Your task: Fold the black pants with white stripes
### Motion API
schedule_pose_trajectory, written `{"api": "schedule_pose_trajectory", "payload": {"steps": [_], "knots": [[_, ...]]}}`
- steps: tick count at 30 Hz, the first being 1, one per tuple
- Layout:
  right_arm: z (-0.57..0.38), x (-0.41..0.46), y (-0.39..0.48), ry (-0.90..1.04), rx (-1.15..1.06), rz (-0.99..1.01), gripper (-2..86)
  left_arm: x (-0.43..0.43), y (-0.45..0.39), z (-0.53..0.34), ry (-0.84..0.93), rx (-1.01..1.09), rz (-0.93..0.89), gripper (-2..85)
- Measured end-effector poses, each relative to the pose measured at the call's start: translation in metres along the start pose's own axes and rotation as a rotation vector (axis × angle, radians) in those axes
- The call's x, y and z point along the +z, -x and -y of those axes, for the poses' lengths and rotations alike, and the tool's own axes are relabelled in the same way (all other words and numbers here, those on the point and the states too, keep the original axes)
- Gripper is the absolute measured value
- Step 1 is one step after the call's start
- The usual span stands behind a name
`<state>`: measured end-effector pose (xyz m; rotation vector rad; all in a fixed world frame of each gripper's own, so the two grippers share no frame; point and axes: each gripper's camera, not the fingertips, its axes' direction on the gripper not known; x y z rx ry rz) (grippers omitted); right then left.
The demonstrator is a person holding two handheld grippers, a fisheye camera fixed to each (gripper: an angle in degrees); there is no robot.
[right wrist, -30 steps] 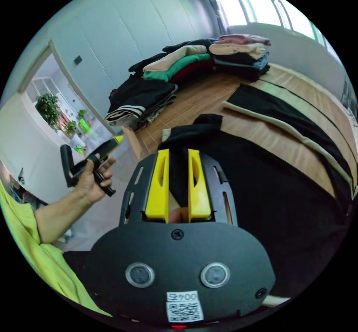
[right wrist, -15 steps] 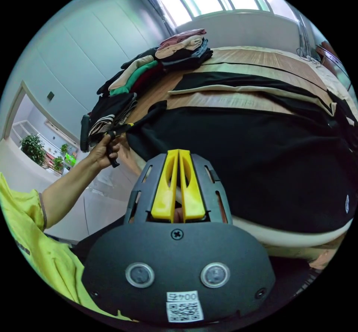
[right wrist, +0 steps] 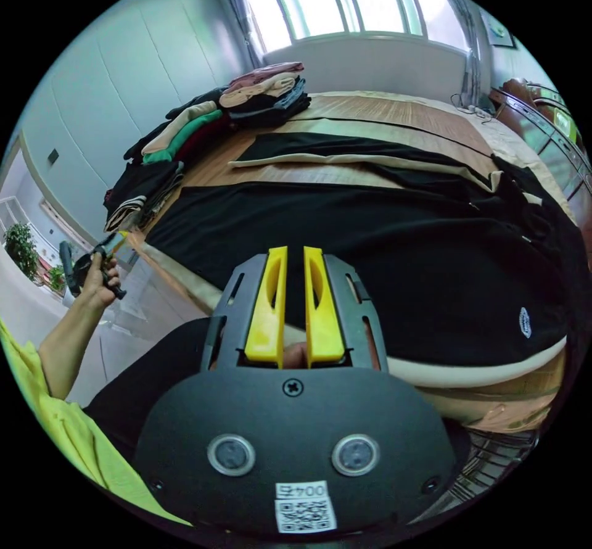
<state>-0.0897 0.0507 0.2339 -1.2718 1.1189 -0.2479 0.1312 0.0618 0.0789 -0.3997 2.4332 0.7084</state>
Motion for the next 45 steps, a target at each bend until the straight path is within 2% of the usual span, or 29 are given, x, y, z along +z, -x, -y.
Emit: {"api": "schedule_pose_trajectory", "payload": {"steps": [3,5,7,11,14,18,22,25,27,29,32,33,37,39,41,42,45], "knots": [[-0.001,-0.005,-0.022,-0.007,0.048,-0.056,5.7,0.011,-0.066,-0.003,-0.058,0.287,-0.187,0.5],[0.003,-0.005,-0.035,-0.009,0.061,-0.089,5.7,0.058,-0.131,-0.005,0.067,0.538,-0.312,0.3],[0.009,-0.003,-0.045,-0.009,0.053,-0.146,6.2,0.103,-0.163,-0.008,0.165,0.62,-0.297,0.2],[0.027,0.015,-0.077,0.072,0.064,-0.241,8.2,0.191,-0.188,-0.011,0.293,0.655,-0.153,0.1],[0.029,0.035,-0.099,0.162,0.13,-0.212,8.4,0.234,-0.189,-0.008,0.398,0.646,-0.128,0.1],[0.037,0.044,-0.097,0.165,0.156,-0.16,10.9,0.261,-0.187,-0.003,0.385,0.672,-0.111,0.1],[0.039,0.045,-0.09,0.207,0.138,-0.146,8.8,0.288,-0.174,0.007,0.39,0.705,-0.085,0.1],[0.019,0.01,-0.088,0.126,0.071,-0.318,8.1,0.268,-0.16,0.005,0.33,0.716,-0.146,0.2],[-0.013,-0.022,-0.117,0.054,0.107,-0.553,6.8,0.245,-0.154,-0.009,0.282,0.751,-0.225,0.2],[-0.04,-0.042,-0.16,0.074,0.247,-0.626,5.3,0.221,-0.148,-0.041,0.245,0.801,-0.304,0.2],[-0.082,-0.052,-0.223,0.296,0.486,-0.517,0.5,0.214,-0.155,-0.098,0.293,0.881,-0.32,0.4],[-0.09,-0.06,-0.224,0.295,0.497,-0.501,-0.1,0.214,-0.159,-0.112,0.299,0.905,-0.313,0.4],[-0.101,-0.075,-0.185,0.169,0.323,-0.579,-0.6,0.205,-0.199,-0.216,0.217,1.178,-0.169,0.5],[-0.109,-0.051,-0.18,0.232,0.238,-0.563,-0.6,0.212,-0.214,-0.257,0.172,1.286,-0.07,0.5],[-0.119,-0.026,-0.186,0.307,0.218,-0.565,-0.6,0.238,-0.225,-0.301,0.231,1.413,0.023,0.4],[-0.127,-0.026,-0.185,0.241,0.203,-0.595,-0.7,0.245,-0.226,-0.309,0.254,1.427,0.038,0.4],[-0.14,-0.022,-0.192,0.23,0.187,-0.618,-0.7,0.255,-0.227,-0.329,0.209,1.418,0.086,0.2]]}}
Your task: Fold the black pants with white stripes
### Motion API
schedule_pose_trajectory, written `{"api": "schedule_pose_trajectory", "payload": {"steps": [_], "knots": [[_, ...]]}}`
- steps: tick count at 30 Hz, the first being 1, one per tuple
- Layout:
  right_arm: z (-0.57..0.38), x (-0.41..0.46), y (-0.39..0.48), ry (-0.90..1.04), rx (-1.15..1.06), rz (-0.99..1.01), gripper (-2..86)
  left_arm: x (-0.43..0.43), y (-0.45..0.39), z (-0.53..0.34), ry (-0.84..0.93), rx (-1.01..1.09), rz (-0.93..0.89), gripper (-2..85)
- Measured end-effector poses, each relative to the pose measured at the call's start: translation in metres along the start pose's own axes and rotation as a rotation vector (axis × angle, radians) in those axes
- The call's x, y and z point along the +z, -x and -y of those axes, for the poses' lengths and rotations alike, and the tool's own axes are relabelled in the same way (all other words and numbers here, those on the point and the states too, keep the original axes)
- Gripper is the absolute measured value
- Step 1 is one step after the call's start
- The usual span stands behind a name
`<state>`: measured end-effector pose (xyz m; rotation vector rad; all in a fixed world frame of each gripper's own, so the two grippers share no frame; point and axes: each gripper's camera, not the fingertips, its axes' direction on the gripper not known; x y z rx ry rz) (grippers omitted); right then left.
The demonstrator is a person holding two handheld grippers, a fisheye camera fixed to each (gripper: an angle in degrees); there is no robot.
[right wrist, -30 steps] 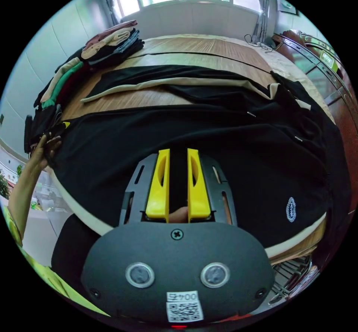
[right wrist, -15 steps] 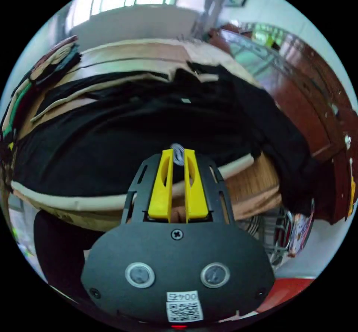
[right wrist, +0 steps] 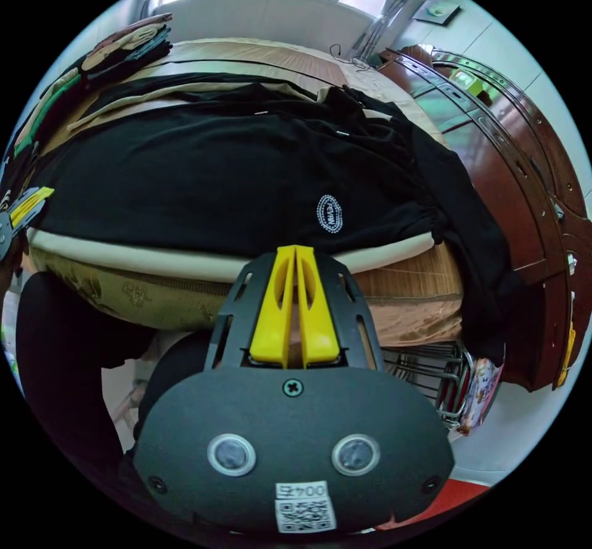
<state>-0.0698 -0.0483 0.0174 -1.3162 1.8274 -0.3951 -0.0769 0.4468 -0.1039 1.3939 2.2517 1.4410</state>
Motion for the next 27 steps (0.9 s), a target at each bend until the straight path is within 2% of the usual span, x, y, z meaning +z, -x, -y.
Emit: {"api": "schedule_pose_trajectory", "payload": {"steps": [4,11,13,16,18,21,23,25,27], "knots": [[-0.01,0.015,-0.02,-0.012,0.007,0.049,-0.6,0.016,-0.013,0.012,0.065,0.057,-0.005,0.2],[-0.028,0.042,-0.068,-0.008,0.092,0.126,0.0,0.037,-0.004,0.013,0.045,-0.148,-0.149,0.5],[-0.031,0.042,-0.088,0.019,0.177,0.183,0.9,0.038,-0.01,0.014,0.033,-0.109,-0.131,0.7],[-0.052,0.032,-0.128,-0.086,0.355,0.525,4.0,0.038,-0.017,0.022,0.047,-0.033,-0.119,1.1],[-0.079,0.045,-0.15,-0.134,0.455,0.871,4.6,0.032,-0.009,0.03,0.05,-0.05,-0.126,1.3],[-0.11,0.077,-0.156,-0.096,0.472,1.089,3.3,0.009,0.032,0.041,-0.098,-0.181,-0.165,2.5],[-0.125,0.101,-0.155,-0.026,0.482,1.121,1.4,0.015,0.064,0.062,-0.094,-0.179,-0.134,4.2],[-0.131,0.113,-0.165,-0.045,0.489,1.19,0.2,0.026,0.087,0.079,-0.08,-0.155,-0.102,6.4],[-0.126,0.126,-0.177,-0.034,0.488,1.133,-0.4,0.04,0.105,0.096,-0.054,-0.131,-0.083,8.5]]}}
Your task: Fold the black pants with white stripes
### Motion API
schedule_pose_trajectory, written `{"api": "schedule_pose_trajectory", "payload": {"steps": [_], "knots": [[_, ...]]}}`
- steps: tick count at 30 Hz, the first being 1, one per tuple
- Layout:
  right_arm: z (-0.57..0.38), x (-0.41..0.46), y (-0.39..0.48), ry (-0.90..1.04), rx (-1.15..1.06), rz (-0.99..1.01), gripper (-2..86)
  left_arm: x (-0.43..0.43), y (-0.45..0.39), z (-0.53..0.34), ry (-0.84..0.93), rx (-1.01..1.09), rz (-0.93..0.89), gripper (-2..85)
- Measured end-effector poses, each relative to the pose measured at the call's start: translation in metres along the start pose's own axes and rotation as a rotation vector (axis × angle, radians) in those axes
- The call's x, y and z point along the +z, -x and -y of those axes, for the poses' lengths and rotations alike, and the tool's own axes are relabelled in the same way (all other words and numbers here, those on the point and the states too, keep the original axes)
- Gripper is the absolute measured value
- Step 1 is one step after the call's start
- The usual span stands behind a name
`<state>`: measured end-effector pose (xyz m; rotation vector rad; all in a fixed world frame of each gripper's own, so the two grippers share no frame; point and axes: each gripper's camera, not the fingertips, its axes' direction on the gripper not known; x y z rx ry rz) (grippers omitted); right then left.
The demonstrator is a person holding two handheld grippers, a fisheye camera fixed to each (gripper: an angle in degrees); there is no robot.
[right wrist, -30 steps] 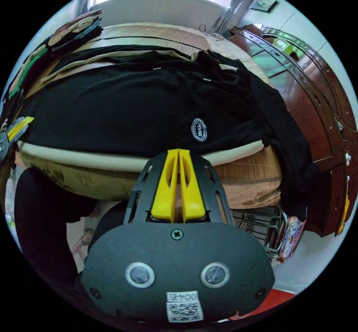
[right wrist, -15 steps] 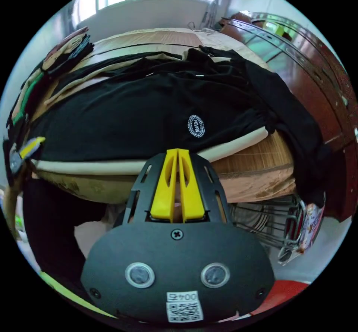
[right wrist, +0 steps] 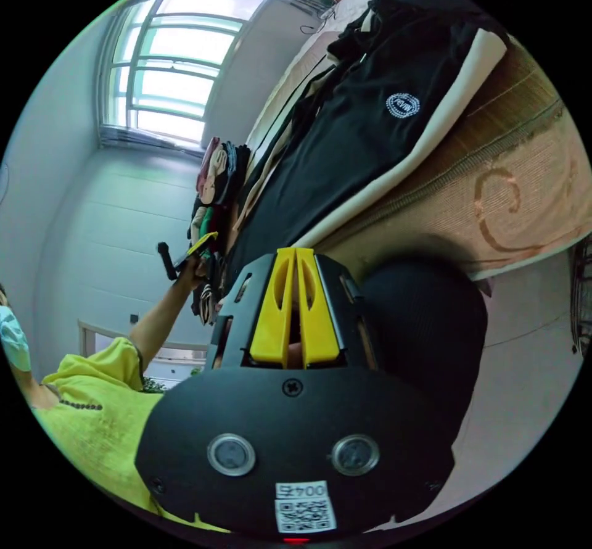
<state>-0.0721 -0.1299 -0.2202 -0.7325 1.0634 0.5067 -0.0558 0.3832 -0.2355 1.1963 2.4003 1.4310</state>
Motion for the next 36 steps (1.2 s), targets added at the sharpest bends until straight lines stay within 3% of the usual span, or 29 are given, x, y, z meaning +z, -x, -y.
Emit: {"api": "schedule_pose_trajectory", "payload": {"steps": [11,19,30,36], "knots": [[0.038,0.003,-0.041,0.072,0.0,-0.053,-0.7,0.103,-0.028,0.092,0.198,0.37,0.088,11.9],[0.058,0.0,-0.057,0.074,0.01,-0.063,-0.7,0.122,-0.066,0.132,0.249,0.486,0.047,9.1],[0.089,0.003,-0.058,0.064,0.015,-0.062,-0.7,0.097,-0.087,0.176,0.225,0.3,-0.061,1.9],[0.105,0.008,-0.046,0.05,0.006,-0.073,-0.7,-0.025,-0.062,0.218,0.002,0.075,-0.011,1.1]]}}
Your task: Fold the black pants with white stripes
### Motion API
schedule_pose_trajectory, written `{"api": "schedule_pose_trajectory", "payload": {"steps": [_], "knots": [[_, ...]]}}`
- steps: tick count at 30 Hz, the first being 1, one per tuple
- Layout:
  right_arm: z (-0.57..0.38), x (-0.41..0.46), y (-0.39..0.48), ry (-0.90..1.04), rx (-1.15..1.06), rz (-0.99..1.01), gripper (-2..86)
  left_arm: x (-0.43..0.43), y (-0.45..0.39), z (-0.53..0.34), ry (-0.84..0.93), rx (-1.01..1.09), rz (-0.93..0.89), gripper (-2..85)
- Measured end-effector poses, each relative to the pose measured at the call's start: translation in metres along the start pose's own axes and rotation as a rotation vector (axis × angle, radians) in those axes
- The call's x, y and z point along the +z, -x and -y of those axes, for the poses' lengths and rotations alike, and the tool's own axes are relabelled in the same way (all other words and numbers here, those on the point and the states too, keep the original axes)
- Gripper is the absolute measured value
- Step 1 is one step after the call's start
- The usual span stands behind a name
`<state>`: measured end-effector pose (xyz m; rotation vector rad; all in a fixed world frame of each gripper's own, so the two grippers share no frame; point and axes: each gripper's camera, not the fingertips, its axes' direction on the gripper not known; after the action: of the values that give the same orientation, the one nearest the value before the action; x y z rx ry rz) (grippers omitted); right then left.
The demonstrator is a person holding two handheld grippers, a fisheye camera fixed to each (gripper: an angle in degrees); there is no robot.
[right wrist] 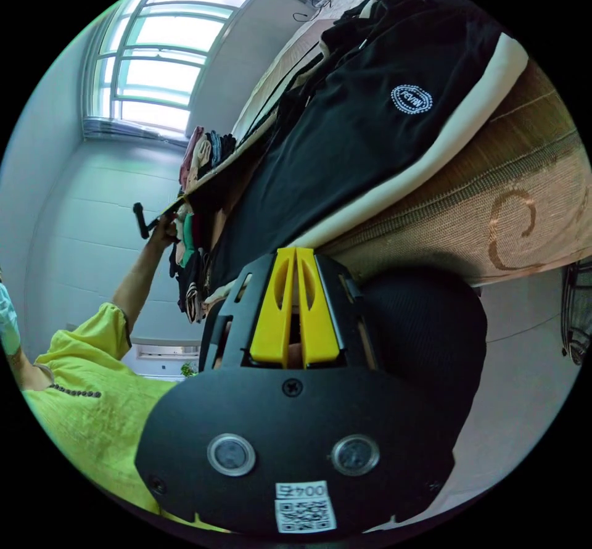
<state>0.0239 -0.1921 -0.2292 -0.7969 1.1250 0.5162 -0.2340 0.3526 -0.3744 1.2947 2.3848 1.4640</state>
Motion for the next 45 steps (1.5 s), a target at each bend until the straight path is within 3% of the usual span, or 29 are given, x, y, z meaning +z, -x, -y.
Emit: {"api": "schedule_pose_trajectory", "payload": {"steps": [8,17,19,25,30,35,43,45], "knots": [[0.019,0.006,0.026,-0.031,-0.002,0.005,-0.2,-0.194,0.046,0.034,-0.201,-0.346,-0.074,0.8],[0.052,0.02,0.067,-0.066,0.01,0.09,7.9,-0.314,0.028,0.027,-0.31,-0.397,-0.156,0.9],[0.068,0.016,0.088,-0.117,-0.035,0.033,7.6,-0.322,0.022,0.026,-0.3,-0.39,-0.156,0.9],[0.204,0.019,0.187,-0.179,-0.432,-0.555,6.9,-0.325,0.012,0.023,-0.264,-0.403,-0.177,0.9],[0.362,0.078,0.247,0.059,-0.727,-0.945,10.7,-0.32,0.004,0.028,-0.255,-0.395,-0.173,0.8],[0.452,0.151,0.267,0.357,-0.894,-1.184,12.9,-0.319,0.001,0.034,-0.244,-0.368,-0.161,0.7],[0.521,0.225,0.26,0.699,-0.975,-1.335,12.3,-0.319,0.006,0.036,-0.204,-0.33,-0.127,0.7],[0.538,0.227,0.257,0.722,-0.897,-1.27,5.4,-0.317,0.007,0.036,-0.196,-0.323,-0.121,0.6]]}}
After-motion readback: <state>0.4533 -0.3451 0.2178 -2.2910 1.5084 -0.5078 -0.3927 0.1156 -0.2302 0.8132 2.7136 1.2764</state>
